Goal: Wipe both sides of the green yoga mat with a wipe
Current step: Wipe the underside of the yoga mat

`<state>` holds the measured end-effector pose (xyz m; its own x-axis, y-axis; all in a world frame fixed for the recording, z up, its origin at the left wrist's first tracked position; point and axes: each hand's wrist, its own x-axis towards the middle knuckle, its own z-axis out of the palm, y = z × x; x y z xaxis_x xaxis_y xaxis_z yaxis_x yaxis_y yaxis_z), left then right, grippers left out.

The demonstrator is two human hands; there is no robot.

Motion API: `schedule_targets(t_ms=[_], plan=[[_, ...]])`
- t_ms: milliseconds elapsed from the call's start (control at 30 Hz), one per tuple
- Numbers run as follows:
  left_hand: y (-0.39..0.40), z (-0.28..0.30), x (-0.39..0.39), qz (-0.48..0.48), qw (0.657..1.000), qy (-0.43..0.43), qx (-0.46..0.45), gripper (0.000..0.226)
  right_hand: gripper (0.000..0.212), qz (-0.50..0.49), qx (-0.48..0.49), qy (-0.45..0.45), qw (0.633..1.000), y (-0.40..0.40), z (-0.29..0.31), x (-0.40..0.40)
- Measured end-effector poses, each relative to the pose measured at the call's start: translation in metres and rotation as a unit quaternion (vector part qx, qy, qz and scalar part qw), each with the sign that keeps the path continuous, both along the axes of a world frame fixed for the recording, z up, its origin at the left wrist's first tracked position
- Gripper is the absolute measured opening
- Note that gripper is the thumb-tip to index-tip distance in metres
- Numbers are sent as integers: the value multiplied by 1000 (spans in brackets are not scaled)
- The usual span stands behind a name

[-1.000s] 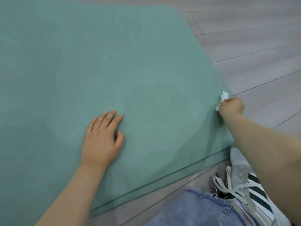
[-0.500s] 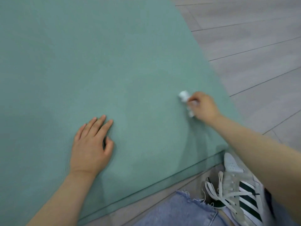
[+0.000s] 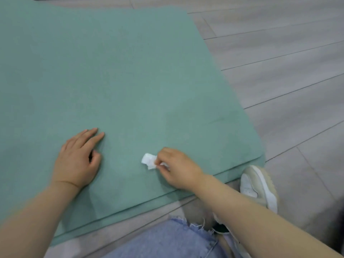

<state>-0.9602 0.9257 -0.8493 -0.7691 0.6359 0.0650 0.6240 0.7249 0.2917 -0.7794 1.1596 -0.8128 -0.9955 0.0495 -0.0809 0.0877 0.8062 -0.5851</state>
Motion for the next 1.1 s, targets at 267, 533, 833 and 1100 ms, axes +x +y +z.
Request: schedule_targets(t_ms=[267, 533, 833, 1100], plan=[[55, 12, 85, 208, 973, -96, -24, 72, 21, -392, 170, -110, 897, 195, 10, 32], [67, 1, 131, 207, 977, -28, -47, 73, 23, -293, 50, -17, 955, 97, 6, -22], [70, 0, 133, 218, 975, -13, -45, 71, 22, -91, 25, -26, 995, 119, 23, -4], [73, 0, 132, 225, 973, -8, -47, 70, 18, -521, 114, -48, 845, 225, 0, 56]])
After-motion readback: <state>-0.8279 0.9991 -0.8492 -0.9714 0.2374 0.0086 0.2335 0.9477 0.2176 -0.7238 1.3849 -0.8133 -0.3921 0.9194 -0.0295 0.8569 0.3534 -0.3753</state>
